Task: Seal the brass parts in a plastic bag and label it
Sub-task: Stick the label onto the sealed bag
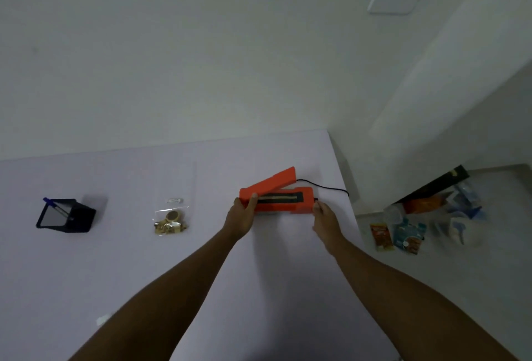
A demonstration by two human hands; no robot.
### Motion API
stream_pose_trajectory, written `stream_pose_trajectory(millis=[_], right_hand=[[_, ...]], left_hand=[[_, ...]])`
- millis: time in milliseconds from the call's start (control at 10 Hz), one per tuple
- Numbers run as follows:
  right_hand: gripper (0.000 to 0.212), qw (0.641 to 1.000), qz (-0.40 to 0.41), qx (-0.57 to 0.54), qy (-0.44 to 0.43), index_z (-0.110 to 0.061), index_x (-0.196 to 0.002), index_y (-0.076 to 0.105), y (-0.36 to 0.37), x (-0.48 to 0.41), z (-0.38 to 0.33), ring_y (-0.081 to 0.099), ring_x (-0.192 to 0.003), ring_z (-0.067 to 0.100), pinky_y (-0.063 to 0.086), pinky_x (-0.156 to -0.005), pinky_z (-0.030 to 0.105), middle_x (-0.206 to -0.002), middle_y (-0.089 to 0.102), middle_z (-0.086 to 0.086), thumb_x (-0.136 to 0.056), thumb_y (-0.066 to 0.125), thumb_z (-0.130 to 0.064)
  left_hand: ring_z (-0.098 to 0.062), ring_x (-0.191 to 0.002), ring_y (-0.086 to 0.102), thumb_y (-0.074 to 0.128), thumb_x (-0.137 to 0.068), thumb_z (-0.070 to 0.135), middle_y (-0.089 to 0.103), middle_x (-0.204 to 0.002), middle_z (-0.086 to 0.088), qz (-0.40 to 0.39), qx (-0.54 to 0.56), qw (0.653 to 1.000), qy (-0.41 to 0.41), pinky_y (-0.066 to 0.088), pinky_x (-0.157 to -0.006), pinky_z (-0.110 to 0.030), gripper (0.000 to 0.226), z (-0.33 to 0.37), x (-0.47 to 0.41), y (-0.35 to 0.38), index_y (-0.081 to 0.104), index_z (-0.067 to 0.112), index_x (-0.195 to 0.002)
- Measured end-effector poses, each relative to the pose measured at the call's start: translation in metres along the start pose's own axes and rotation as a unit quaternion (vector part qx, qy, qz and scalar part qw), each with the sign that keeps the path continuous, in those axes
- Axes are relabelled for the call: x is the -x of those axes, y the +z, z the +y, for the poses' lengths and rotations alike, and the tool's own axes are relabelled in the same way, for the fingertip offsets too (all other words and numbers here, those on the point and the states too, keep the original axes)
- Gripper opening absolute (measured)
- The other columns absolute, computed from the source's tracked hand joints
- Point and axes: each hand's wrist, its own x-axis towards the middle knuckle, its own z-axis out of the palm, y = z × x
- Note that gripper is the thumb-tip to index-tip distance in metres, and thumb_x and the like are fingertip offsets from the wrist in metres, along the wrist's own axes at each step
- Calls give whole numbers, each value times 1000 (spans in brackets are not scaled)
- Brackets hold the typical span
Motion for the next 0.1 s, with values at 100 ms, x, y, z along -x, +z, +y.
stream_pose_trajectory(millis=[100], right_hand=[[46,998,9,50,-38,-9,-125,58,-8,11,-19,57,-106,26,44,-93,35,-116,62,10,-102,34,-40]], left_hand=[[-33,-127,49,31,-99,52,49,-141,-17,-14,-32,999,25,38,-99,-35,65,3,16,-12,37,3,-141]])
